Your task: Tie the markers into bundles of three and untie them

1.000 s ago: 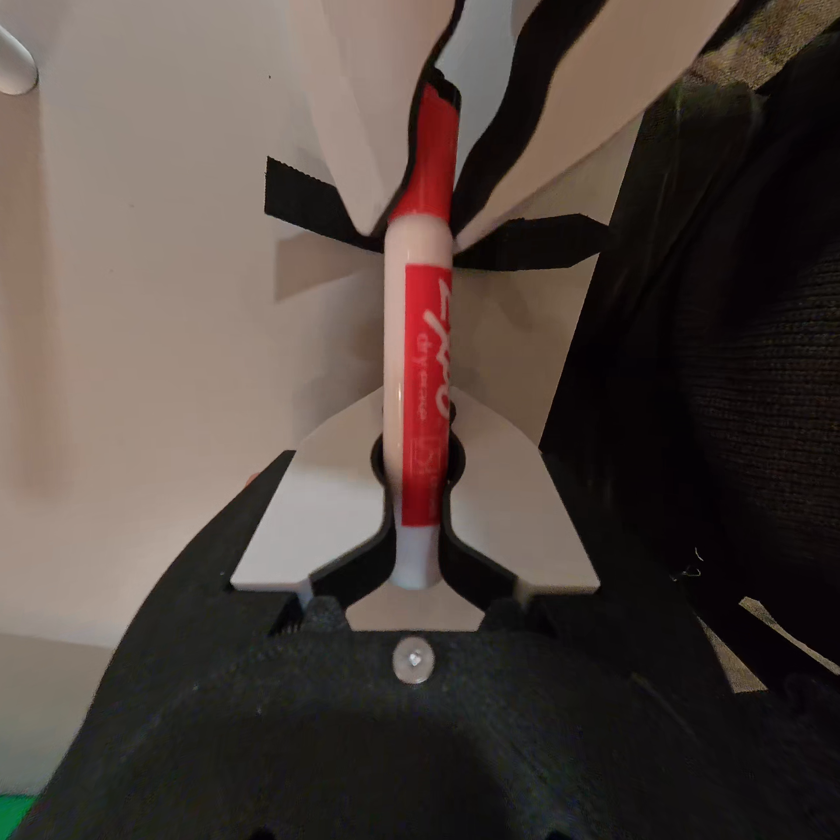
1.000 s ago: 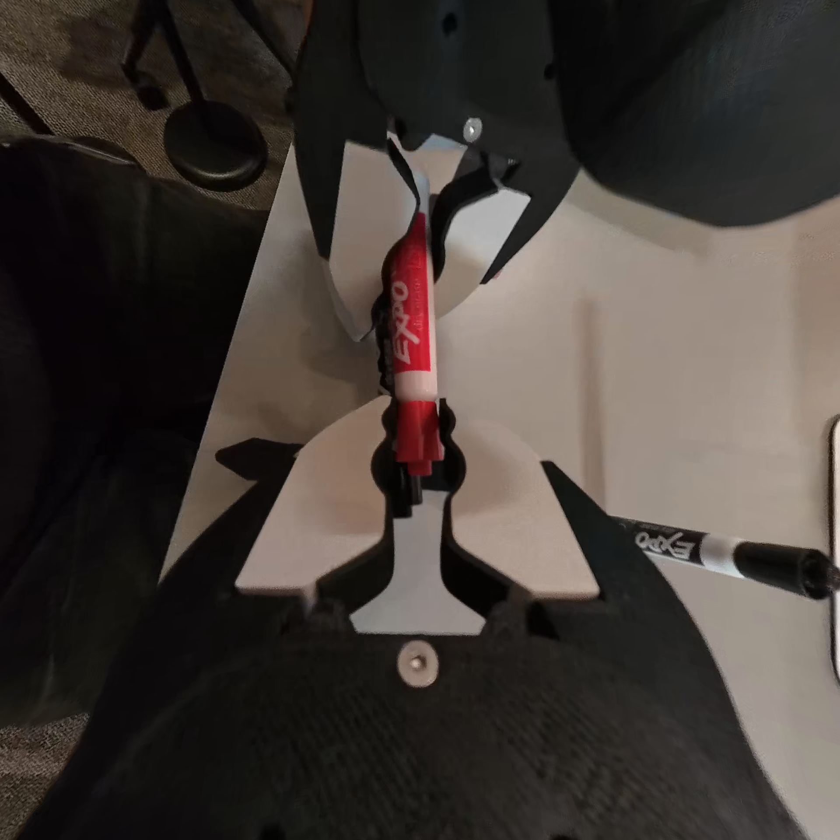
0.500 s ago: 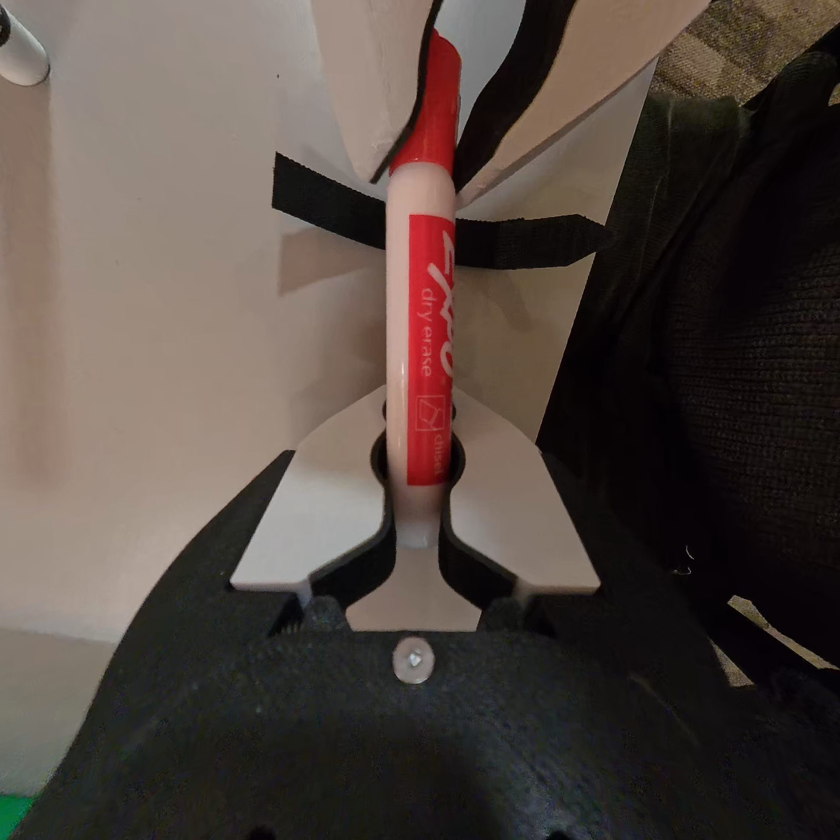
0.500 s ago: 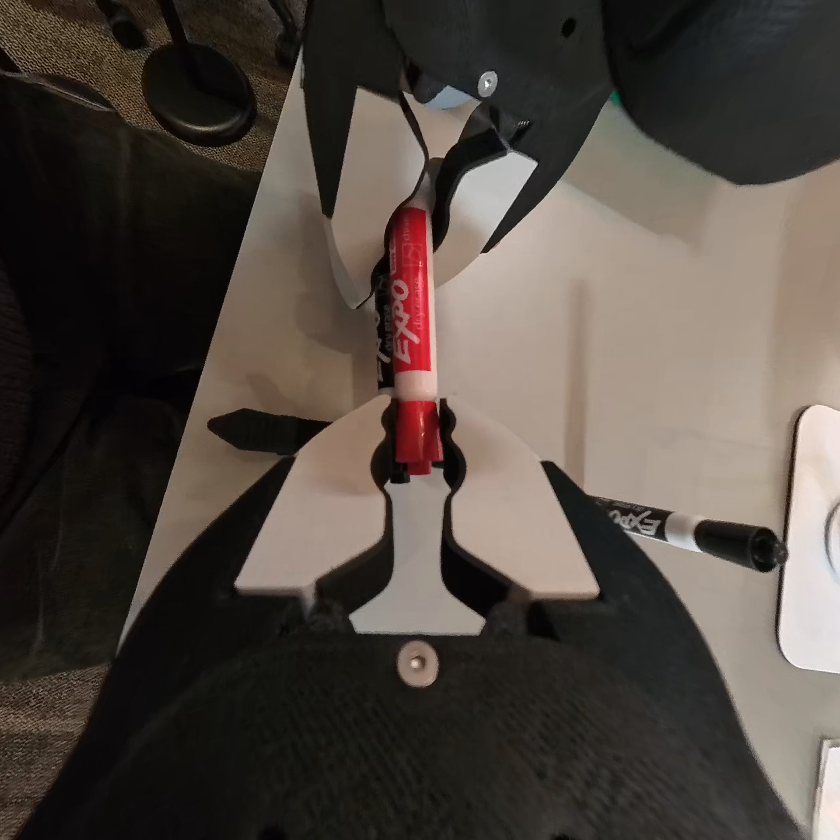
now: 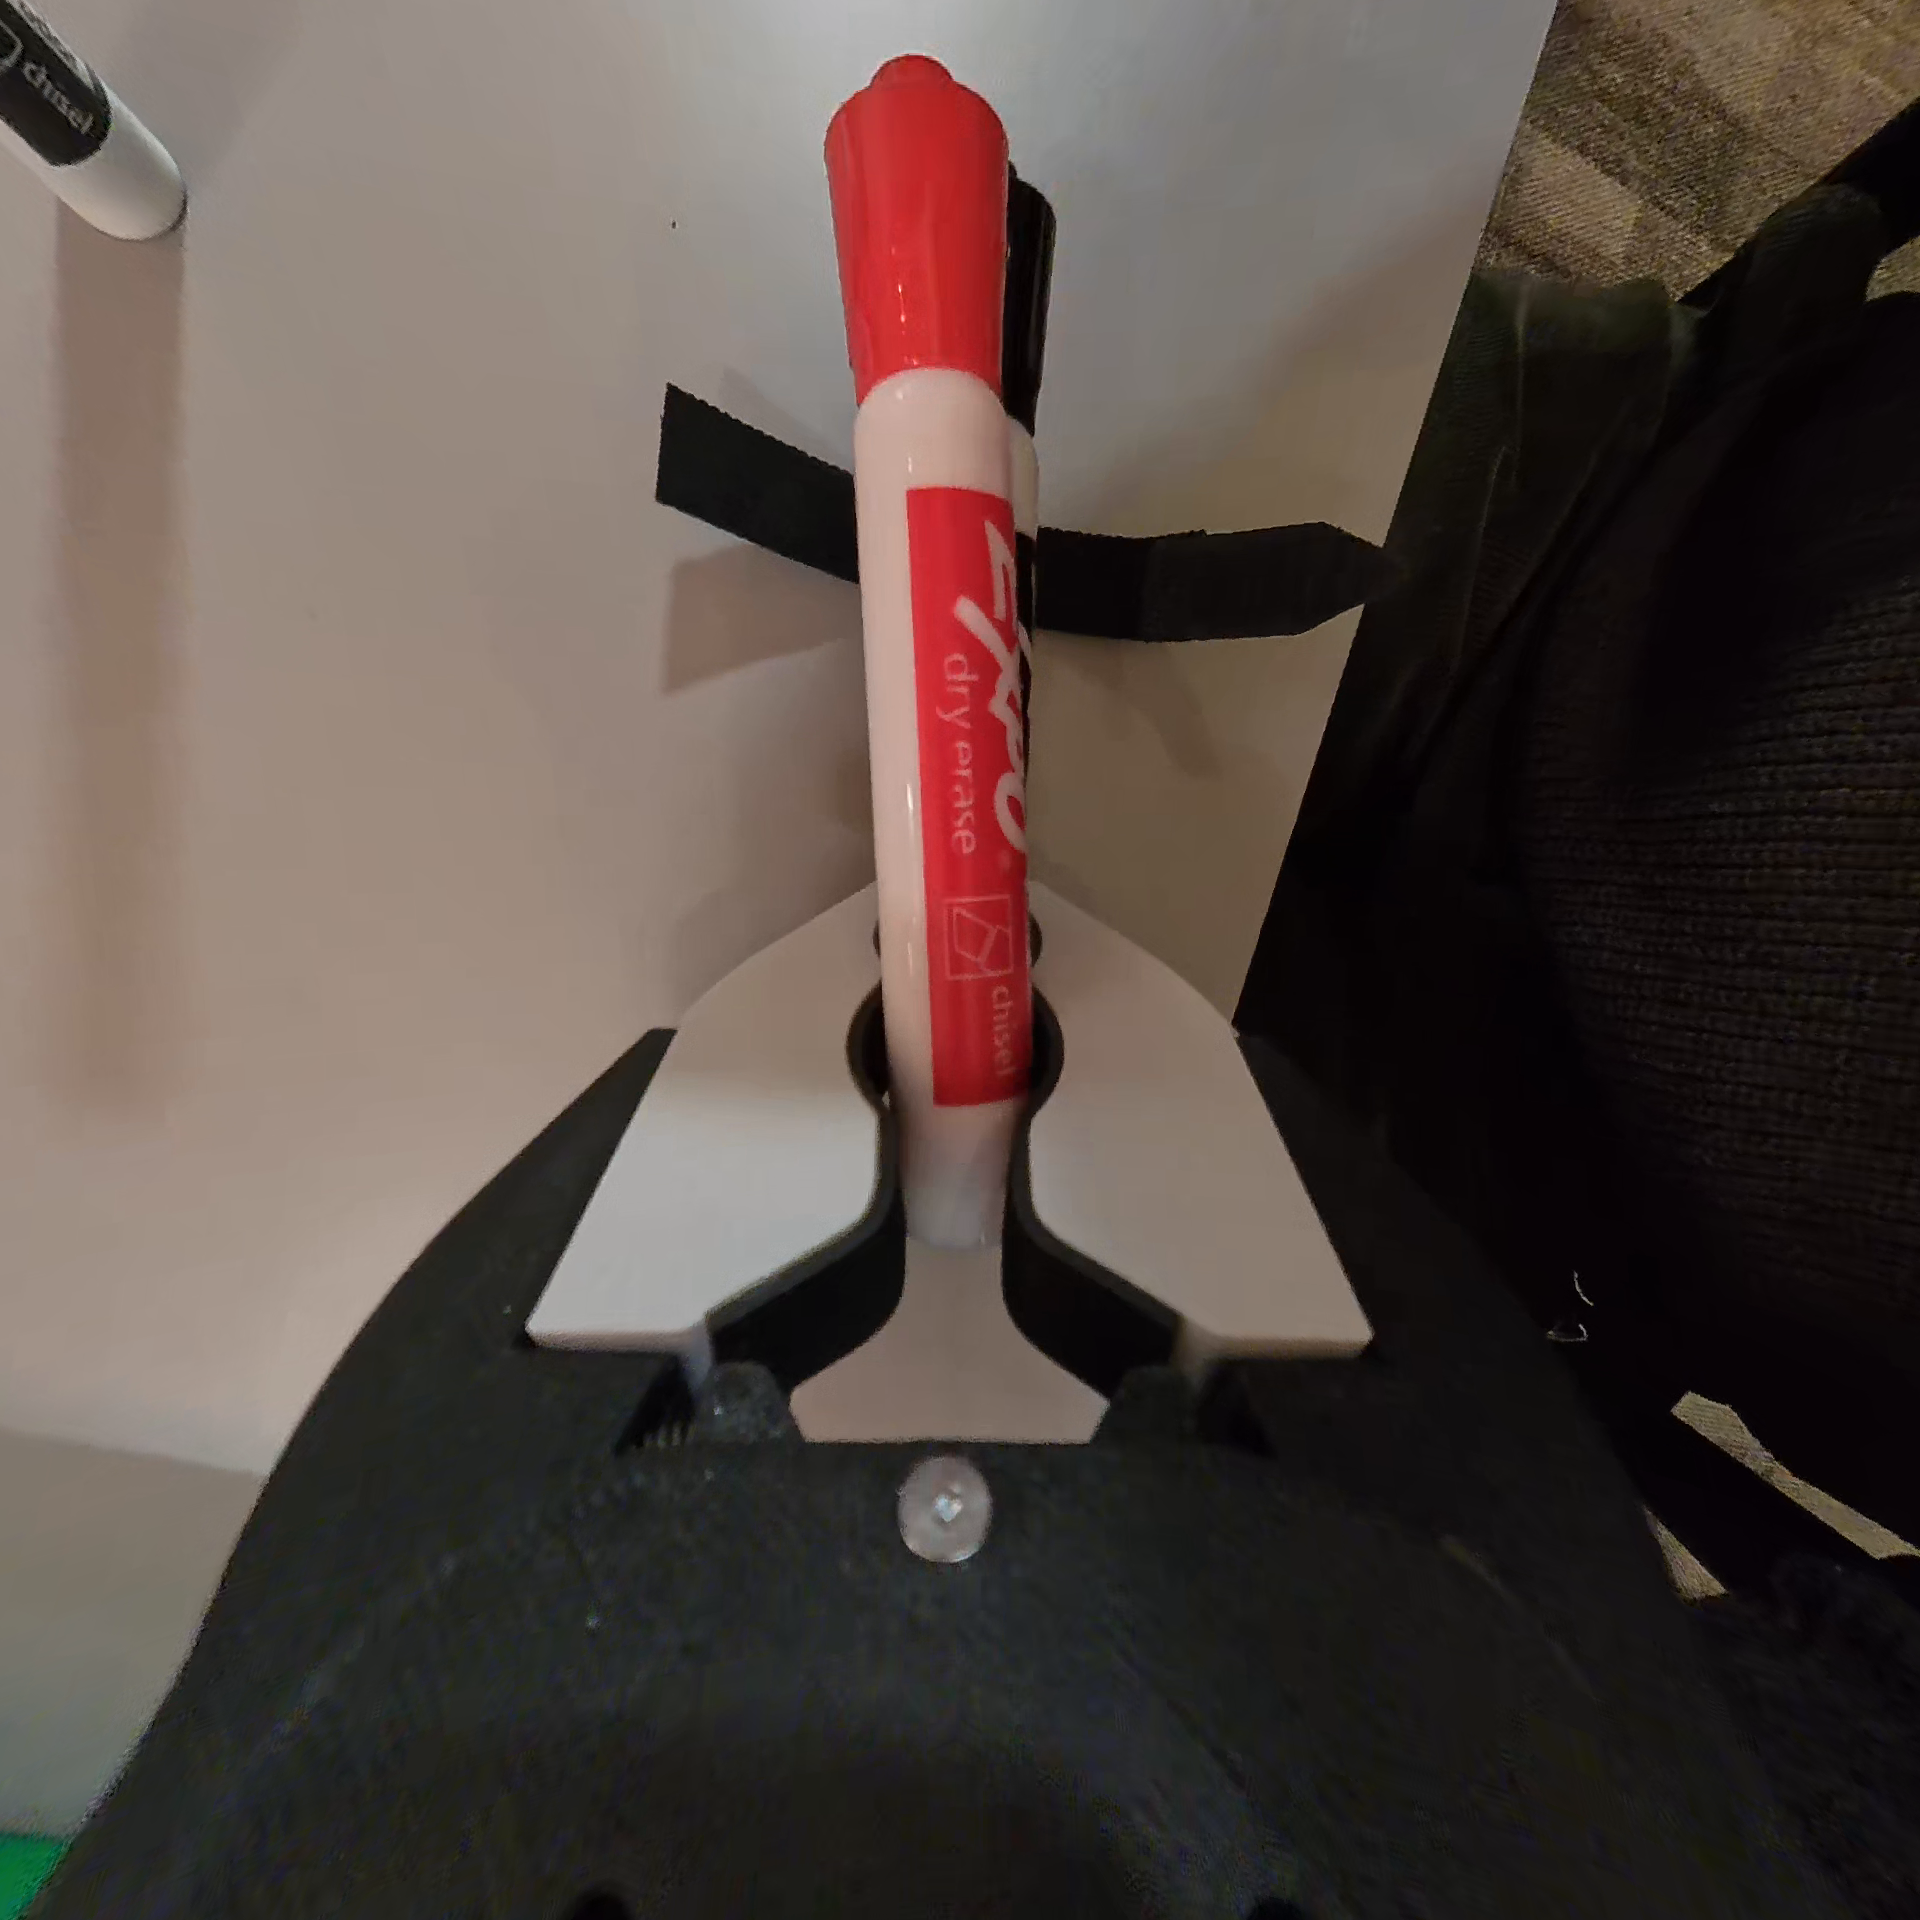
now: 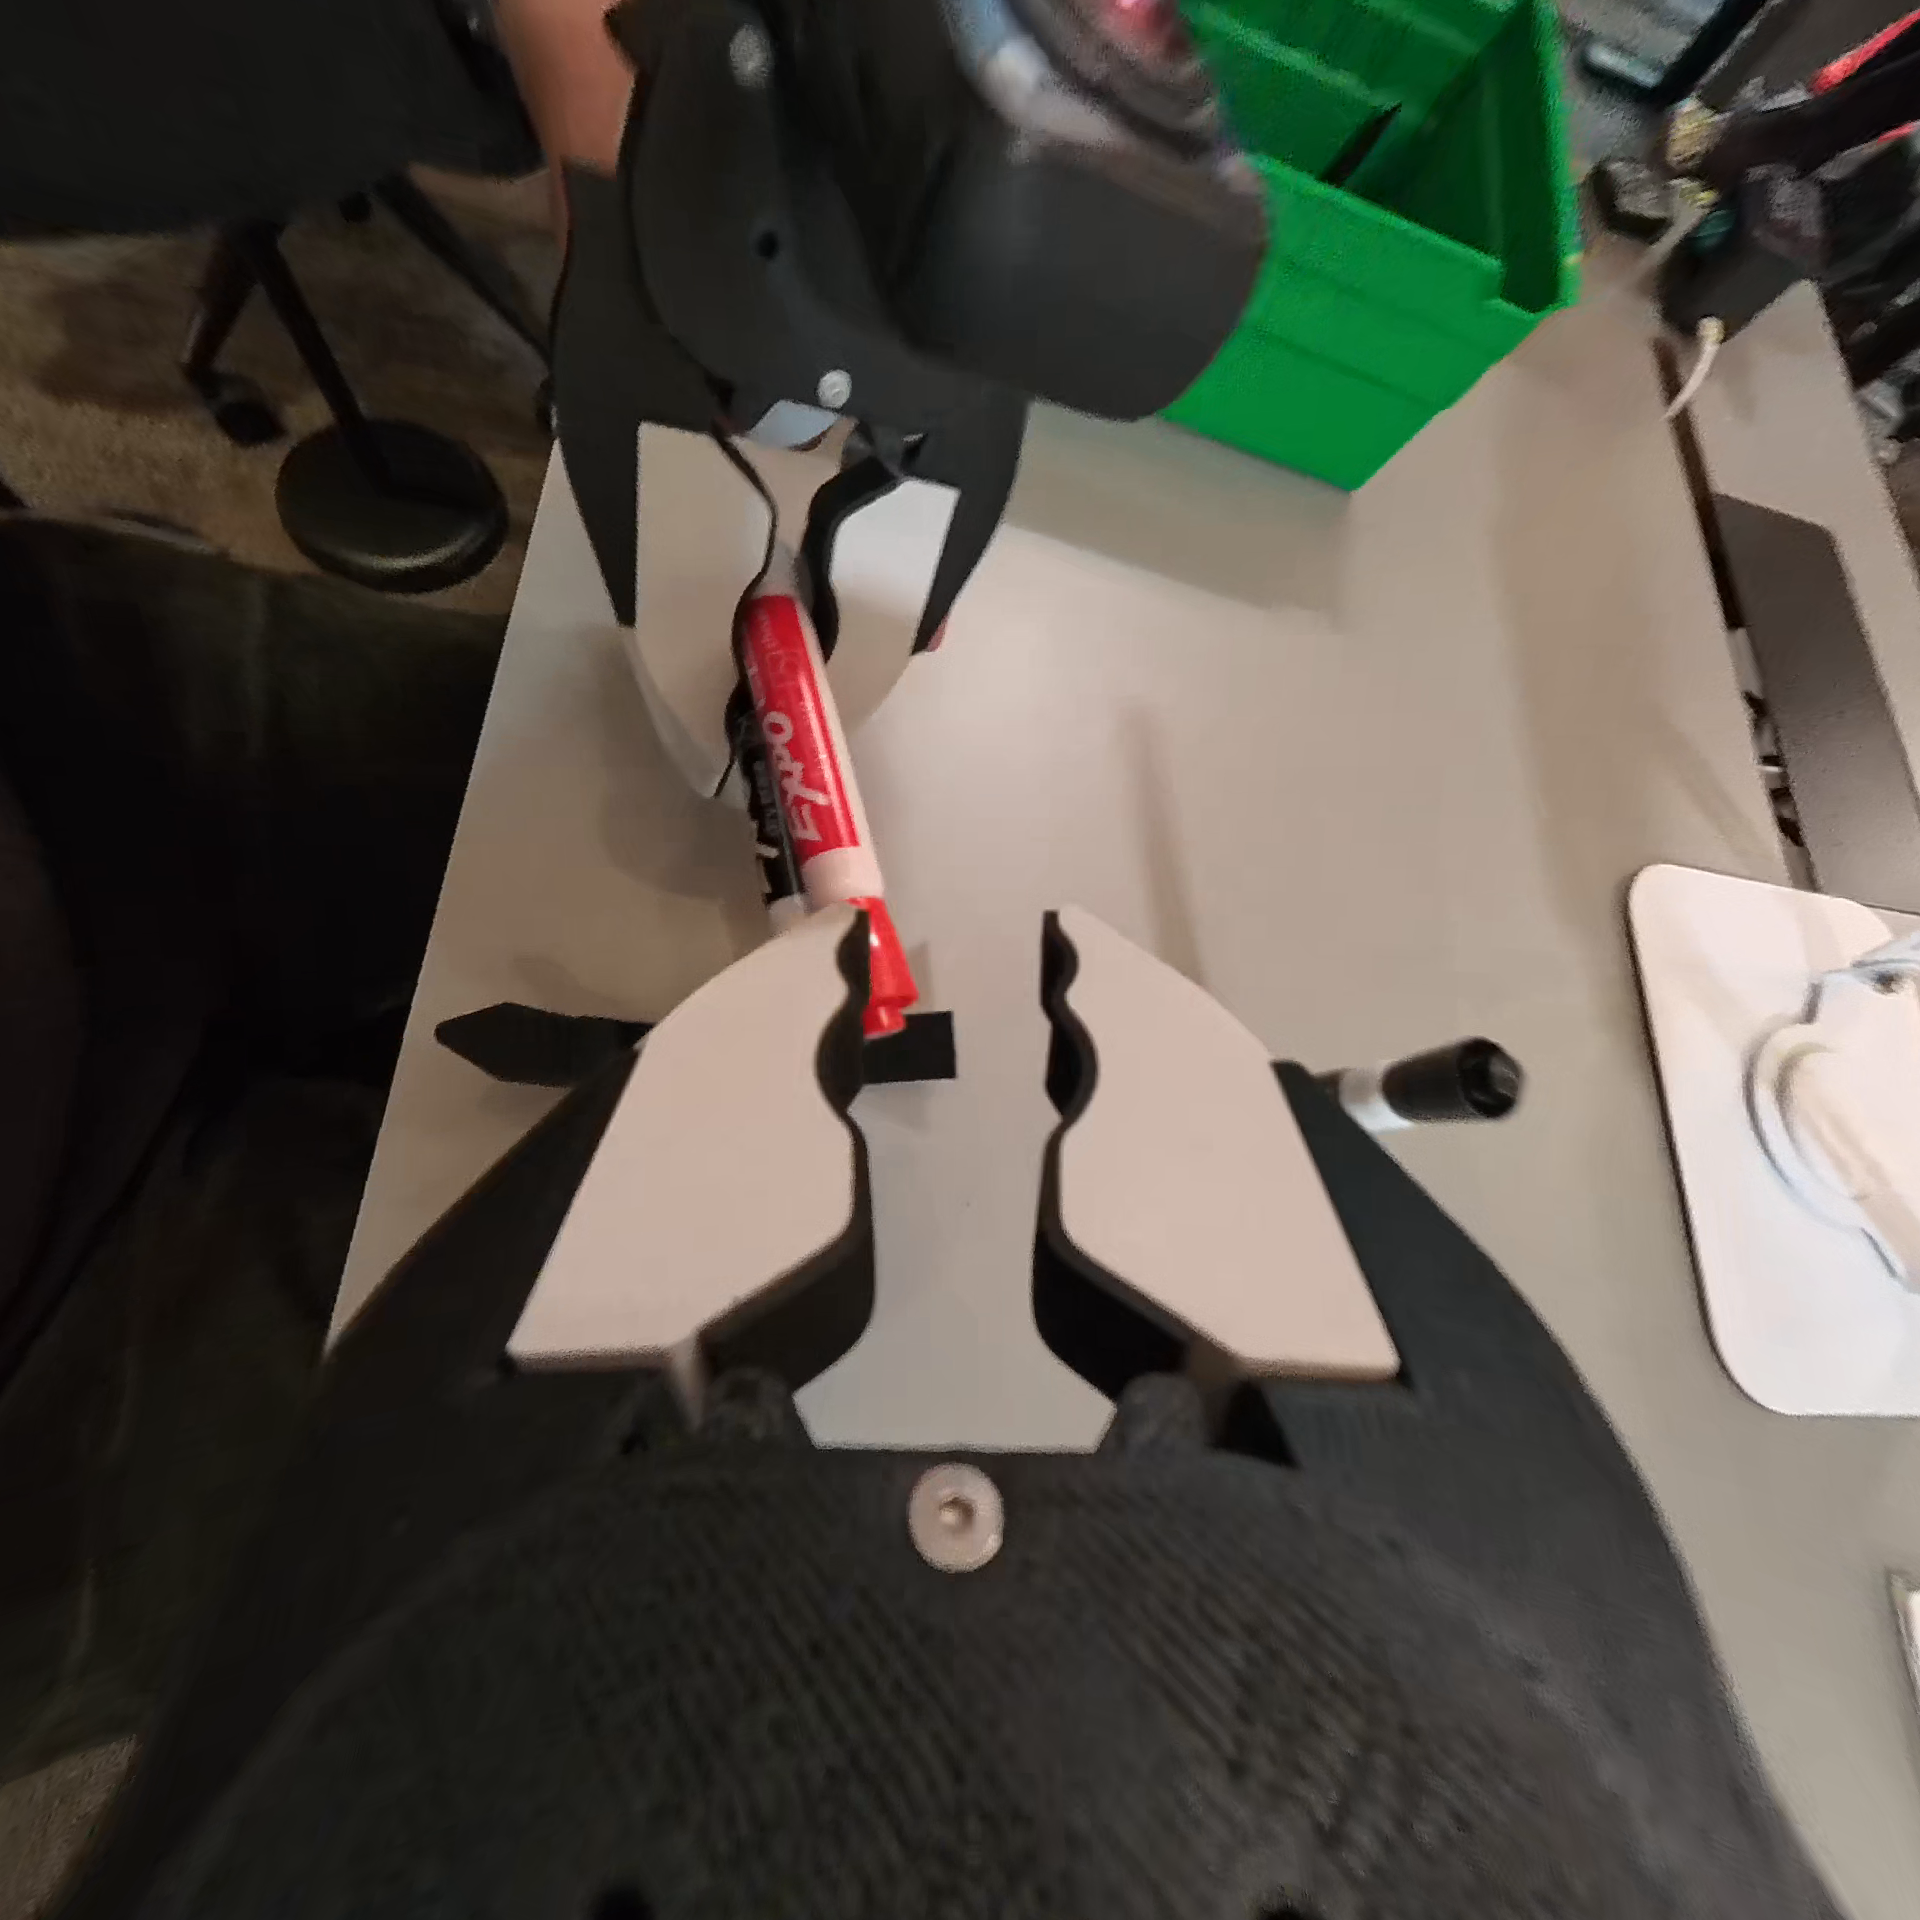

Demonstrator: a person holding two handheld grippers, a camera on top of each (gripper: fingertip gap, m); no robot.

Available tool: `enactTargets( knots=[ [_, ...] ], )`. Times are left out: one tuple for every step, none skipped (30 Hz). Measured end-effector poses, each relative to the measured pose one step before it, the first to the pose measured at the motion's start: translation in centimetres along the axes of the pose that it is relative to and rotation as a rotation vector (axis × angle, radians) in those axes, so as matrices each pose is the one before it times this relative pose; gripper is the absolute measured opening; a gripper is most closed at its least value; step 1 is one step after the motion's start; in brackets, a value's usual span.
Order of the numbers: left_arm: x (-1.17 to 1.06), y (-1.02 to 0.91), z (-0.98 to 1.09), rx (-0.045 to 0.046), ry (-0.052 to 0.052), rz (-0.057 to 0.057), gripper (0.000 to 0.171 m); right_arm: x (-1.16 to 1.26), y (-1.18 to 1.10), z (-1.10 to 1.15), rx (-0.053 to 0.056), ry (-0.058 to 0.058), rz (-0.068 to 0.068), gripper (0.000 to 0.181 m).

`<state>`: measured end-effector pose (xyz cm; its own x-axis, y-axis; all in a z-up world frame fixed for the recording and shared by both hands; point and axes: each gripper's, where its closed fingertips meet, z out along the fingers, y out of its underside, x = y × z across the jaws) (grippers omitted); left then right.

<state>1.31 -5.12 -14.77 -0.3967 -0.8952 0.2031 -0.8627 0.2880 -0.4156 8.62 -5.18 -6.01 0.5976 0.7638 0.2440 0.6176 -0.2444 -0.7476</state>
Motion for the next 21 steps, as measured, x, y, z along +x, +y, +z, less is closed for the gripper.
enactTargets(
  knots=[
    [-0.057,0.052,0.020,-0.00153,-0.0023,-0.0027,0.020,0.457,-0.255,-0.538,0.0230,0.0165,0.0195,0.032],
    [-0.032,0.040,0.006,-0.00148,-0.0009,-0.0018,0.020,0.407,-0.303,-0.521,0.0279,0.0130,0.0207,0.032],
    [-0.010,0.016,0.000,-0.00072,-0.0001,-0.0004,0.020,0.280,-0.345,-0.443,0.0317,0.0069,0.0209,0.031],
    [-0.018,-0.045,-0.020,0.00222,-0.0016,0.0006,0.020,0.122,-0.312,-0.323,0.0309,0.0014,0.0206,0.030],
    [0.010,-0.058,-0.031,0.00194,0.0014,-0.0010,0.020,0.022,-0.189,-0.172,0.0227,0.0006,0.0181,0.029],
    [-0.014,-0.028,-0.029,0.00084,-0.0015,0.0003,0.020,-0.040,-0.006,-0.043,0.0118,0.0021,0.0111,0.029],
    [-0.054,-0.016,-0.032,0.00042,-0.0052,0.0010,0.020,-0.071,0.128,0.036,0.0034,0.0043,0.0045,0.029],
    [-0.034,0.000,-0.039,-0.00027,-0.0020,-0.0018,0.020,-0.043,0.183,0.057,-0.0006,0.0080,0.0049,0.029],
    [-0.059,0.011,-0.045,0.00063,-0.0036,-0.0027,0.020,0.007,0.152,0.045,0.0039,0.0108,0.0120,0.030],
    [-0.126,0.015,-0.054,0.00120,-0.0069,-0.0044,0.020,0.031,-0.051,-0.016,0.0212,0.0132,0.0258,0.031],
    [-0.113,0.018,-0.040,0.00149,-0.0046,-0.0070,0.020,0.014,-0.338,-0.097,0.0477,0.0156,0.0490,0.033],
    [-0.065,0.002,-0.022,0.00230,-0.0009,-0.0078,0.019,0.141,-0.587,-0.162,0.0736,0.0279,0.0793,0.035],
    [-0.031,-0.006,0.018,0.00272,0.0016,-0.0069,0.019,0.308,-0.680,-0.237,0.0935,0.0430,0.1046,0.043],
    [-0.006,0.000,0.042,0.00144,0.0022,-0.0051,0.019,0.372,-0.645,-0.394,0.1092,0.0514,0.1238,0.055],
    [-0.007,0.029,0.088,-0.00151,0.0013,-0.0027,0.019,0.582,-0.464,-0.665,0.1187,0.0680,0.1443,0.060],
    [0.020,0.052,0.102,-0.00389,0.0028,-0.0011,0.019,0.709,-0.215,-0.961,0.1237,0.0744,0.1600,0.060],
    [-0.003,0.035,0.111,-0.00349,0.0006,-0.0011,0.019,0.713,0.195,-1.198,0.1132,0.0669,0.1604,0.061],
    [-0.035,-0.006,0.085,-0.00212,-0.0024,-0.0026,0.019,0.819,0.666,-1.353,0.0869,0.0706,0.1353,0.055],
    [-0.043,-0.018,0.078,-0.00138,-0.0031,-0.0037,0.019,0.726,0.961,-1.340,0.0677,0.0629,0.0970,0.045],
    [-0.111,-0.070,0.033,0.00067,-0.0074,-0.0046,0.019,0.404,1.189,-1.183,0.0433,0.0448,0.0644,0.040],
    [-0.142,-0.131,-0.004,0.00295,-0.0107,-0.0064,0.019,-0.005,1.511,-0.813,0.0051,0.0210,0.0356,0.040]
  ],
)
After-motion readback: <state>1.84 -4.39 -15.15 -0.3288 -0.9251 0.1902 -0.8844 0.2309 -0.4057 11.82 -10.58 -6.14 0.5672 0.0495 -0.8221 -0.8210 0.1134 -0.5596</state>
